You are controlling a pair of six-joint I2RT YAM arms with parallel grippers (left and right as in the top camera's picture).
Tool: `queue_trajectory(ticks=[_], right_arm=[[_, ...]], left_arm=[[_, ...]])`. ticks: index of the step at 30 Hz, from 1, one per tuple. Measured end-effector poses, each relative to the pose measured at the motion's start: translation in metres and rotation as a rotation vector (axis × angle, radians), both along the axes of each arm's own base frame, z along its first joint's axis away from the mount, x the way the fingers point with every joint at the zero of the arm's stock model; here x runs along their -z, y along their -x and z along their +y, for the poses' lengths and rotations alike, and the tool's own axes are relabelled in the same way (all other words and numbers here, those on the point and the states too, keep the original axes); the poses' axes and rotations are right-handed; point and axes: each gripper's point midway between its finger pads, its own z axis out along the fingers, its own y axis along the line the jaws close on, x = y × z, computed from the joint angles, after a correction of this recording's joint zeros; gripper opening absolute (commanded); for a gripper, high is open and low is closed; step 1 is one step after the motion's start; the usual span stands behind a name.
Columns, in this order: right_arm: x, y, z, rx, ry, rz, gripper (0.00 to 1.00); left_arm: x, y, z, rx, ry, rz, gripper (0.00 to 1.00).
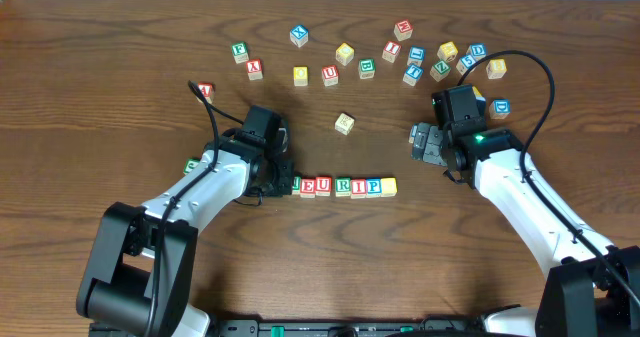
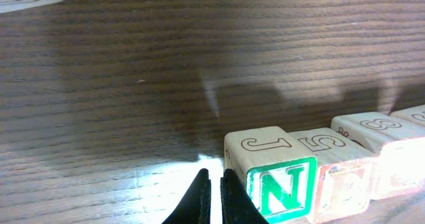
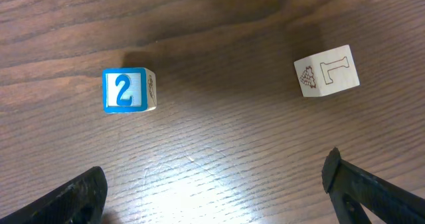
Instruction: Spell out NEURIPS
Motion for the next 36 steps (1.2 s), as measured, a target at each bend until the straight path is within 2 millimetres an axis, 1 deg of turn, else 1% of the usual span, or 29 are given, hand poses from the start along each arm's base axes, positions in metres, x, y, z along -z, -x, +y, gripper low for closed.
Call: queue_trajectory(ticks=[8,19,25,31,36], right_arm=[[0.0,0.0,0.0,0.0,0.0,0.0,0.99],[0.0,0.0,0.0,0.0,0.0,-0.001,0.99],[0.0,0.0,0.0,0.0,0.0,-0.001,0.99],[0.0,0.0,0.0,0.0,0.0,0.0,0.99],[0.0,0.0,0.0,-0.002,0.001,0.0,0.99]], left_arm=[[-0.001,0.0,-0.002,0.004,0.012,0.002,0.08],[-0.001,0.007,-0.016,0.052,0.018,0.003,0.08],[-0.001,0.007,-0.017,0.056,0.018,0.0,0.08],[0.001,0.004,-0.008,0.021,-0.037,-0.013,0.08],[0.005,0.001,0.015,-0.085,-0.149,-0.018,0.08]])
